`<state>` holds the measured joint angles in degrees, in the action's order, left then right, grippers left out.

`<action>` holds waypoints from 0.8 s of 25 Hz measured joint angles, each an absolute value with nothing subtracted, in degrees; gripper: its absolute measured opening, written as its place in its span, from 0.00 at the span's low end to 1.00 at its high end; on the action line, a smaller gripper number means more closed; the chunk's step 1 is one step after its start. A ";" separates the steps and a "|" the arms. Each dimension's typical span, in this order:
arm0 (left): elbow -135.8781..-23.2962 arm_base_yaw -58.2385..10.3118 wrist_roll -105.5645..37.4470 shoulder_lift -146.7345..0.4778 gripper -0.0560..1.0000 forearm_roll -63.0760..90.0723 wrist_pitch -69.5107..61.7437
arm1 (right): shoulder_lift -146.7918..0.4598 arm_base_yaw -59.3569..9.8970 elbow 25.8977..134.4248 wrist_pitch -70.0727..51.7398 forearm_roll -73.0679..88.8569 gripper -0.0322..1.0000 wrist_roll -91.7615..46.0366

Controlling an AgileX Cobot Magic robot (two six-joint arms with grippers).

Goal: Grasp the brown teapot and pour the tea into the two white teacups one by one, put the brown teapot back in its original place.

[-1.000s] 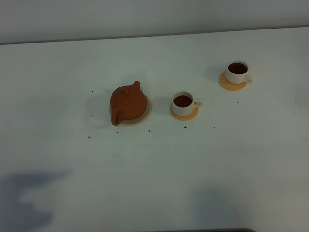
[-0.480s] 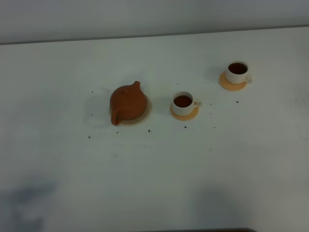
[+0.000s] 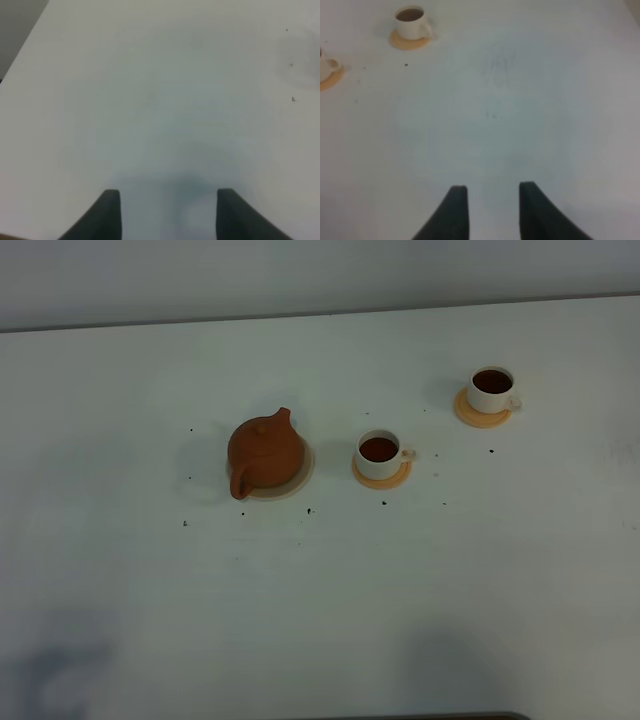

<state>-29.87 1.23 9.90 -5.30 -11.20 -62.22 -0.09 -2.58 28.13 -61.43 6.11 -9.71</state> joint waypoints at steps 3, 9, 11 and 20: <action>-29.87 1.23 9.90 -3.90 0.46 -11.20 -62.22 | -0.09 -2.58 28.13 -61.43 6.11 0.27 -9.71; -29.87 1.23 9.90 0.00 0.46 -11.20 -62.29 | -0.09 -2.58 28.13 -61.43 6.11 0.27 -9.71; -29.87 1.23 9.90 0.37 0.46 -11.20 -62.29 | -0.09 -2.58 28.13 -61.43 6.11 0.27 -9.71; -29.87 1.23 9.90 0.37 0.46 -11.20 -62.29 | -0.09 -2.58 28.13 -61.43 6.11 0.27 -9.71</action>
